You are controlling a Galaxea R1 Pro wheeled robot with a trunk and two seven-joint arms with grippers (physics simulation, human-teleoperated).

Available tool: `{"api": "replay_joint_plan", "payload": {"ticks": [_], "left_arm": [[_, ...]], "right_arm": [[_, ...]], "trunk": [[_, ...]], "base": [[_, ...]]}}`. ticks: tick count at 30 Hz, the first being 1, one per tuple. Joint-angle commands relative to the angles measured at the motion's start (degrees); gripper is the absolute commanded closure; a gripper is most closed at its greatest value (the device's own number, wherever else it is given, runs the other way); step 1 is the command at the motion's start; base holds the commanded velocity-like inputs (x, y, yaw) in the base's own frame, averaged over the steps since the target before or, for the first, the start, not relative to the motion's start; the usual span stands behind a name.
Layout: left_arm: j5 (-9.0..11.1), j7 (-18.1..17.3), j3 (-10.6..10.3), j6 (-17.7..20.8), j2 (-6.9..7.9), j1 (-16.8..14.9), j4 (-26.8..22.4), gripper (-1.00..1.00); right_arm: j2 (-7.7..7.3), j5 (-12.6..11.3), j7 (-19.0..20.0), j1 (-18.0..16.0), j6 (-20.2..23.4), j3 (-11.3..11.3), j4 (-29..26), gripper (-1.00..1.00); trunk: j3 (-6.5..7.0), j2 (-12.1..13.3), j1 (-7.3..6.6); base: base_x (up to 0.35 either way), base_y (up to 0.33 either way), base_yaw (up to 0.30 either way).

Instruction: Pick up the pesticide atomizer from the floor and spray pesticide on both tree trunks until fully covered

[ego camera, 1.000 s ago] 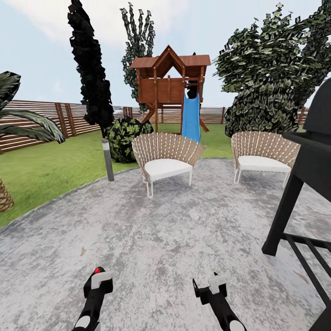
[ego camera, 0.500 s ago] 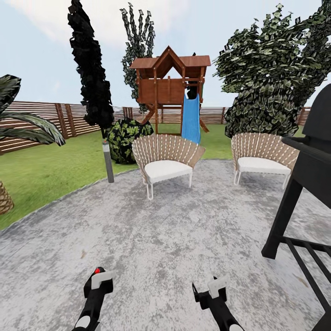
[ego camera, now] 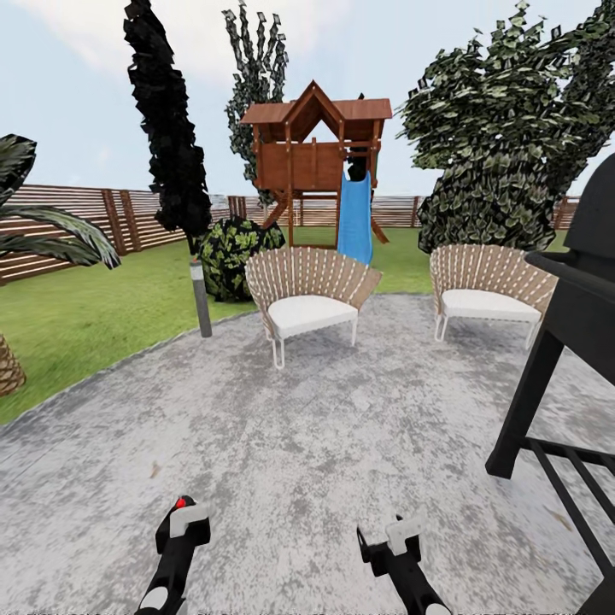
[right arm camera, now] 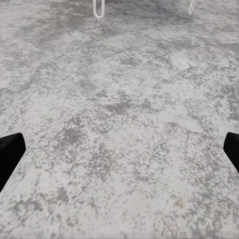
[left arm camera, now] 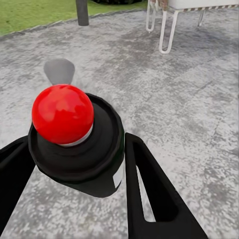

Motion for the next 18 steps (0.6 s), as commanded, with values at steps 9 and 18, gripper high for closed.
{"api": "replay_joint_plan", "payload": {"ticks": [9,18], "left_arm": [[-0.2,0.1,0.2,-0.3,-0.02,0.0,0.1,1.00],[-0.3,0.1,0.1,-0.3,-0.03,0.7,-0.1,1.00]], "right_arm": [[0.10,0.2,0.5,0.0,-0.2,-0.5,0.0,-1.00],[0.09,0.2,0.6,0.0,-0.1,-0.5,0.0,-1.00]], "trunk": [[-0.37,0.0,-0.01],[-0.37,0.0,-0.01]], "base": [[0.000,0.000,0.000],[-0.094,0.202,-0.152]]}}
